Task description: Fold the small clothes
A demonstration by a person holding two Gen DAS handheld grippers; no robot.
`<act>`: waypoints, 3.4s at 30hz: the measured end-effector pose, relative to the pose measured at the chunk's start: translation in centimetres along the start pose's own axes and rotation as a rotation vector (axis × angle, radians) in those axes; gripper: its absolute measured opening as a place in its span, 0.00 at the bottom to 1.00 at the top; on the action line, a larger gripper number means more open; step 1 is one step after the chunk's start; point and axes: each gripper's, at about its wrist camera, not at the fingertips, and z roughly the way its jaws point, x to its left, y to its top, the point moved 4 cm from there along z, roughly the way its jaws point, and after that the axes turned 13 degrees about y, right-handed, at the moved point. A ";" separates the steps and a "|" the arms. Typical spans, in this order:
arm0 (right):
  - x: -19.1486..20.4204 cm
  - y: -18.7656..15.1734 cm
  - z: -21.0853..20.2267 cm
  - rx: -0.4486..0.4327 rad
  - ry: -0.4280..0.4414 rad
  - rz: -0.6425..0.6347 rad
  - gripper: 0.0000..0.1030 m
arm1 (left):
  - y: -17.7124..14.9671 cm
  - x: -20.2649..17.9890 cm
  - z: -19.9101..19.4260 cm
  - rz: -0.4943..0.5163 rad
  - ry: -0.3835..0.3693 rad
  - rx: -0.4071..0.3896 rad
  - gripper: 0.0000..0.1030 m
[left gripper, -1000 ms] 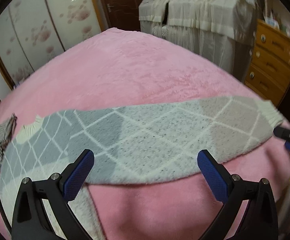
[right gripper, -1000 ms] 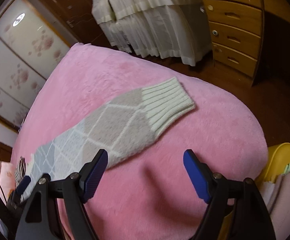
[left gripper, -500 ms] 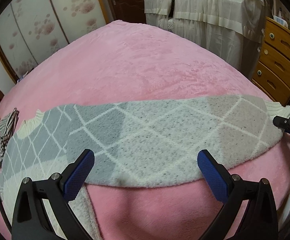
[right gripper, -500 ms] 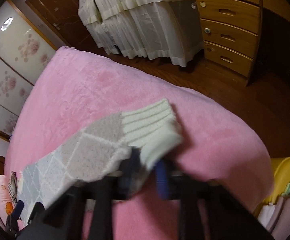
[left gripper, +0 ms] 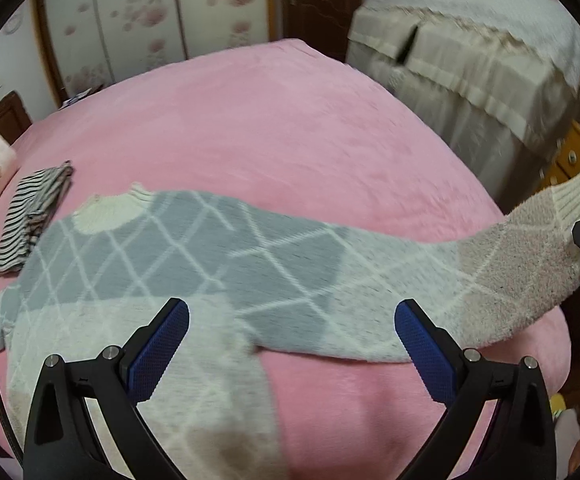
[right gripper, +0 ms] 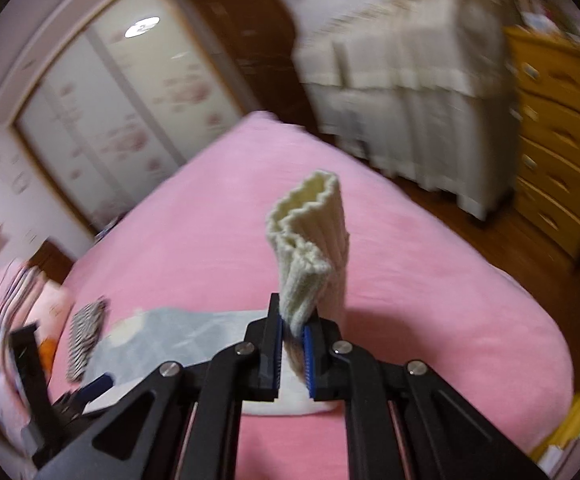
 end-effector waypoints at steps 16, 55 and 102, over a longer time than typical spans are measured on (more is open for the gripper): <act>22.9 -7.7 10.2 0.218 0.289 -0.355 0.08 | -2.3 21.9 -1.6 -0.248 0.040 -0.030 1.00; 16.8 -21.6 10.8 0.419 0.096 -0.474 0.45 | -12.8 21.2 9.0 -0.313 -0.302 0.277 0.75; 9.8 -16.0 19.4 0.401 -0.076 -0.340 0.45 | 0.4 32.1 11.7 -0.336 0.074 -0.087 0.07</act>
